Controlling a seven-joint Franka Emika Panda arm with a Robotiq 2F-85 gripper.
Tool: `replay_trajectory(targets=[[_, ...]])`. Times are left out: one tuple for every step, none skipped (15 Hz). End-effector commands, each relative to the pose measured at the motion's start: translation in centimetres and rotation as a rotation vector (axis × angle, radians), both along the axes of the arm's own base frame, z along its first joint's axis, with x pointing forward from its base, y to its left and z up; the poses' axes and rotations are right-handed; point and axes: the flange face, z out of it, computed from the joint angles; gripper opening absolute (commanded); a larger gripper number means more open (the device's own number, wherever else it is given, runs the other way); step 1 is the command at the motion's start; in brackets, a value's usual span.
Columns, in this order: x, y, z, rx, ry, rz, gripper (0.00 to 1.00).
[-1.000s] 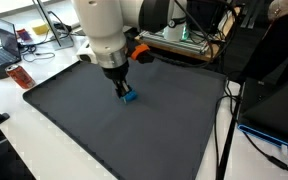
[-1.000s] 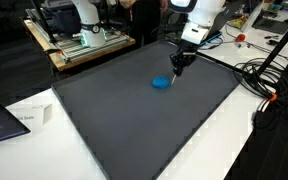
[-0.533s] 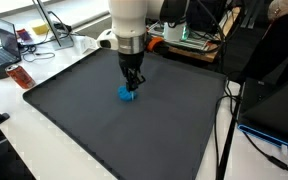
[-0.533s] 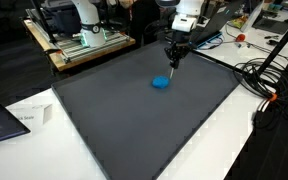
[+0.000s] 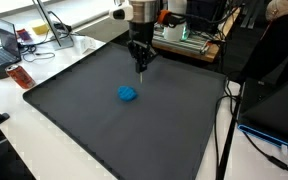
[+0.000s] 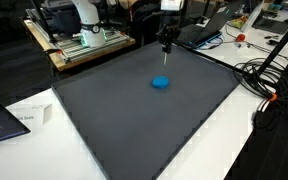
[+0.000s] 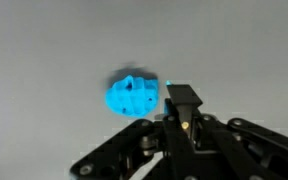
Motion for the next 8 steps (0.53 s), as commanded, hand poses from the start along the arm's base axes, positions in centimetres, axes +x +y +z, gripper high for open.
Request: replay_trajectory(targets=[[-3.6, -0.9, 3.3, 0.04, 0.007, 0.132, 0.03], [-4.2, -1.0, 4.1, 0.051, 0.023, 0.176, 0.03], [-4.6, -1.1, 4.7, 0.068, 0.035, 0.22, 0.03], [-4.9, -1.2, 5.4, 0.08, 0.062, 0.255, 0.03], [-5.1, -1.4, 6.0, 0.09, 0.079, 0.278, 0.03], [-5.3, -1.7, 6.6, 0.096, 0.099, 0.302, 0.03], [-5.4, -2.0, 7.1, 0.09, 0.113, 0.317, 0.03], [-5.6, -2.4, 7.5, 0.084, 0.128, 0.336, 0.03]])
